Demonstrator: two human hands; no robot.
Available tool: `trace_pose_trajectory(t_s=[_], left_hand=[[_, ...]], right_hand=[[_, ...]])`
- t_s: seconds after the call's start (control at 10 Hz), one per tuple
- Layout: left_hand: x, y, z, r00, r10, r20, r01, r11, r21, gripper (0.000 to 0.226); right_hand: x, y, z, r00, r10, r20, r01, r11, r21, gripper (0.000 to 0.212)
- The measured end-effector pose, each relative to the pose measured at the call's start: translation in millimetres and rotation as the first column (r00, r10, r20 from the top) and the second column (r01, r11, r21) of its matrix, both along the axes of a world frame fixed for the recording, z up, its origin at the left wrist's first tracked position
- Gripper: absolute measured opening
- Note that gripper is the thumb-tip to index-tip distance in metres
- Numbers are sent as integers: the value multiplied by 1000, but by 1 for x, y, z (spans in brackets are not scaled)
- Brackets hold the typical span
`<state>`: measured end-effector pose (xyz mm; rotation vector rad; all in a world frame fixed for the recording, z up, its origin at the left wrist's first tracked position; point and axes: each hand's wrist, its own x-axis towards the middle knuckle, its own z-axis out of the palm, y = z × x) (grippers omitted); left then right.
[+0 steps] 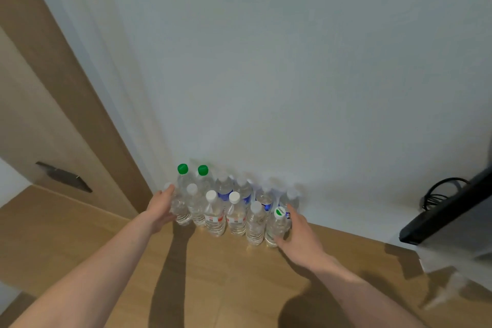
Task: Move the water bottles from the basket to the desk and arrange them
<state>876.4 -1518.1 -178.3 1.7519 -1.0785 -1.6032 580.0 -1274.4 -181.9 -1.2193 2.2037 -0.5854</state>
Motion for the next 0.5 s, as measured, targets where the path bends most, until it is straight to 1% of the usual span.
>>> trace_pose_trajectory(t_s=[0.1, 0.2, 0.3, 0.4, 0.5], left_hand=[[0, 22, 21, 991, -76, 112, 88, 991, -102, 69], [4, 54, 42, 891, -235, 389, 337, 916, -218, 85], [13, 87, 50, 722, -388, 573, 603, 759, -245, 76], [19, 117, 53, 578, -468, 669, 752, 624, -213, 75], [22, 137, 58, 516, -491, 702, 818, 524, -236, 78]], right_hand=[[5, 6, 9, 1000, 17, 15, -16, 1000, -13, 95], [7, 14, 16, 999, 41, 31, -39, 998, -47, 94], [16, 31, 35, 997, 76, 17, -75, 996, -55, 95], [26, 51, 54, 992, 122, 9, -121, 990, -70, 88], [34, 69, 66, 993, 118, -27, -120, 989, -82, 88]])
